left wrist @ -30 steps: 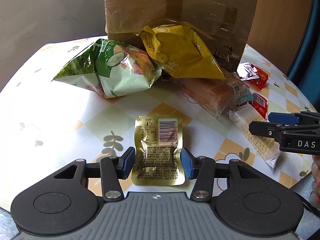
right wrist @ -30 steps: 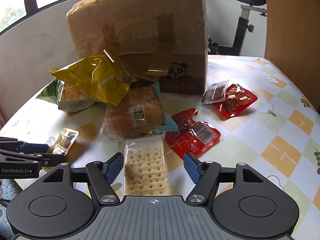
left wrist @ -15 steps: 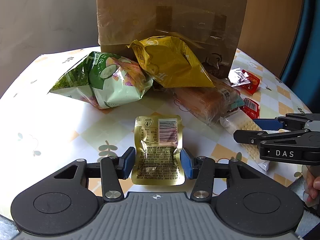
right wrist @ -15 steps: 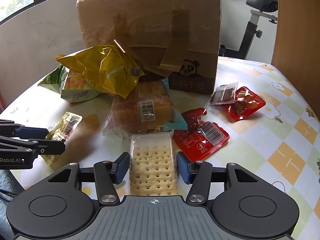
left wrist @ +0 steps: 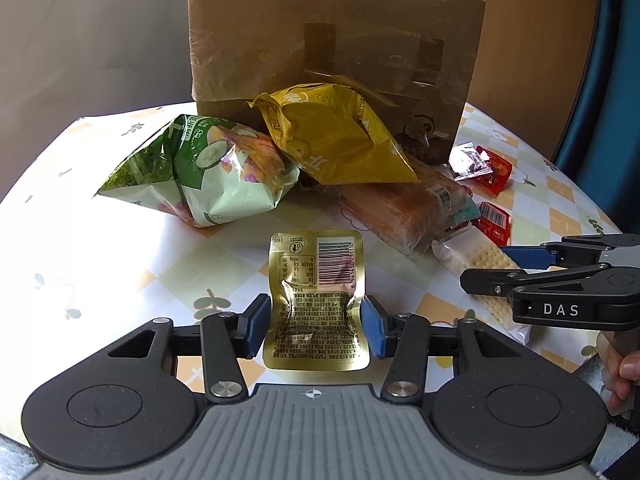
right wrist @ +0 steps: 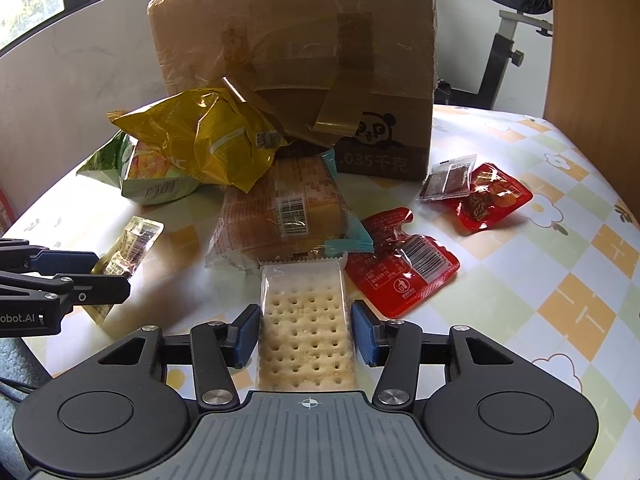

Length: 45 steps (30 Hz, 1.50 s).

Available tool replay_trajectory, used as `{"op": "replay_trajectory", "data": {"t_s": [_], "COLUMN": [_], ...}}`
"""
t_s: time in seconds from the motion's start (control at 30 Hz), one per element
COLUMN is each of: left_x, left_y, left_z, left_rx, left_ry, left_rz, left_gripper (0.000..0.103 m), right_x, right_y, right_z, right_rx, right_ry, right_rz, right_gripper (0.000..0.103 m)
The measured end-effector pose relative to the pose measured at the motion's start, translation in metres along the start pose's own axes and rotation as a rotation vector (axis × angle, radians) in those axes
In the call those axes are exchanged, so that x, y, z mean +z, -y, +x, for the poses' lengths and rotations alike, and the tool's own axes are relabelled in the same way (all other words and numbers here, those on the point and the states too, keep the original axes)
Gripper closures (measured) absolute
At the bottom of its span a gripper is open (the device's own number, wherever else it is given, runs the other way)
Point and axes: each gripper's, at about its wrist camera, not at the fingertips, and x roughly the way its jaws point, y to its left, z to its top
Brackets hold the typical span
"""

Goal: Organize snacks
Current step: 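Grasp the gold sauce packet with the left gripper while the right gripper grasps the cracker packet, then lift both held packets and carry them over the open box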

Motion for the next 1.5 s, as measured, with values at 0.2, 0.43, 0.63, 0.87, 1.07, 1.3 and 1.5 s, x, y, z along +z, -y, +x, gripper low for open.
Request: {"op": "replay_trajectory", "data": {"t_s": [0.2,0.43,0.63,0.87,1.07,1.3,1.5], "left_x": [0.000,0.003,0.008,0.031,0.024,0.011,0.010], "left_y": [-0.001,-0.001,-0.001,-0.005,-0.033,-0.088,-0.058], "left_z": [-0.001,-0.009,-0.031,-0.057,-0.032,-0.027,-0.002], "left_rx": [-0.001,-0.003,0.002,0.007,0.013,-0.026,0.000], "left_ry": [0.003,0.046,0.152,0.269,0.122,0.012,-0.029], "left_rz": [0.000,-0.001,-0.004,0.010,-0.050,-0.238,-0.131], "left_gripper": [0.051,0.051,0.051,0.075,0.070,0.036,0.025], "right_x": [0.000,0.004,0.013,0.046,0.044,0.023,0.017], "right_y": [0.001,0.009,0.014,0.015,0.017,0.015,0.008], "right_z": [-0.001,-0.018,-0.043,-0.068,-0.064,-0.041,-0.037], "right_rx": [0.002,-0.003,0.010,-0.022,-0.003,0.032,0.054], "right_ry": [0.004,0.066,0.165,0.278,0.262,0.187,0.173], "right_rz": [0.004,0.044,0.060,-0.025,0.003,0.050,0.034], "right_gripper": [0.060,0.060,0.060,0.060,0.060,0.060,0.060]}}
